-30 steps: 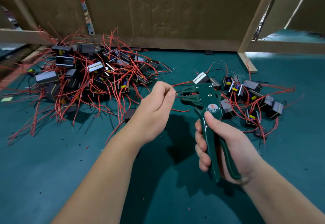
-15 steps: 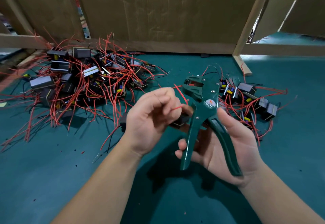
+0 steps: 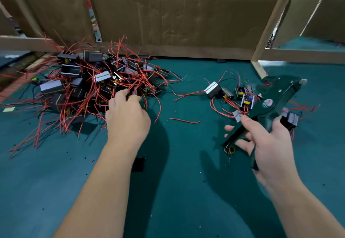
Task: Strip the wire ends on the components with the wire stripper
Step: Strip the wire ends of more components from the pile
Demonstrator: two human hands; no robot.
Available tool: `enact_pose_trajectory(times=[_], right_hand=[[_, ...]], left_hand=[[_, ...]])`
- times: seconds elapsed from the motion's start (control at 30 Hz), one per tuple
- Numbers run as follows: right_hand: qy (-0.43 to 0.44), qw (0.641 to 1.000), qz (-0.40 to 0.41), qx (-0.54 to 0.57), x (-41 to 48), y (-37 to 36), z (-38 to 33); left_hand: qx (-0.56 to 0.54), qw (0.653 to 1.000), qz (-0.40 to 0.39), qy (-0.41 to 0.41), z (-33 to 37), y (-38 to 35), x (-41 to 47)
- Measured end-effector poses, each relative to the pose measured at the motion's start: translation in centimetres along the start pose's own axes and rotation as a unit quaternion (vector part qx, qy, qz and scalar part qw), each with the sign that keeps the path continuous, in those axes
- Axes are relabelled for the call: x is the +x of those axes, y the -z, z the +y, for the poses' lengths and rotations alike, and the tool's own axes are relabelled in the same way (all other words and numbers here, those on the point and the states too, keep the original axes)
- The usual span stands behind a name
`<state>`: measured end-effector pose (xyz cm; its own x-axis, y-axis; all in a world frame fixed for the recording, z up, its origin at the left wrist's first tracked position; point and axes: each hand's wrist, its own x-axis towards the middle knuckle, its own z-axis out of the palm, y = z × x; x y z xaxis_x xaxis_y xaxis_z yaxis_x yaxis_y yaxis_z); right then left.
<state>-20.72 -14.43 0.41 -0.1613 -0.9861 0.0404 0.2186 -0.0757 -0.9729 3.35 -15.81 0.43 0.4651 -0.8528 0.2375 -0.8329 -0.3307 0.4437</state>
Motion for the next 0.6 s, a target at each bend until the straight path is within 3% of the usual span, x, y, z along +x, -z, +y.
enact_pose_trajectory(times=[0.17, 0.3, 0.37, 0.4, 0.5, 0.6], right_hand=[[0.056, 0.997, -0.043, -0.007, -0.4, -0.2, 0.0], [-0.011, 0.993, -0.106, 0.057, -1.0, -0.7, -0.1], [-0.041, 0.989, -0.120, 0.075, -1.2, -1.0, -0.2], [-0.050, 0.987, -0.126, 0.084, -1.3, -1.1, -0.3], [-0.077, 0.977, -0.159, 0.123, -1.2, -1.3, -0.7], [-0.135, 0.949, -0.214, 0.190, -1.2, -1.2, -1.2]], left_hand=[[-0.025, 0.994, 0.110, 0.014, -0.2, 0.6, 0.6], [-0.069, 0.983, 0.171, -0.002, 0.1, 1.1, 0.2], [-0.172, 0.973, 0.156, -0.010, 0.2, 1.2, 0.2], [-0.271, 0.953, 0.133, -0.005, 0.3, 1.4, 0.3], [-0.537, 0.840, 0.077, -0.011, 1.0, 2.0, 0.4], [-0.629, 0.773, 0.002, -0.078, 1.8, 2.2, 0.0]])
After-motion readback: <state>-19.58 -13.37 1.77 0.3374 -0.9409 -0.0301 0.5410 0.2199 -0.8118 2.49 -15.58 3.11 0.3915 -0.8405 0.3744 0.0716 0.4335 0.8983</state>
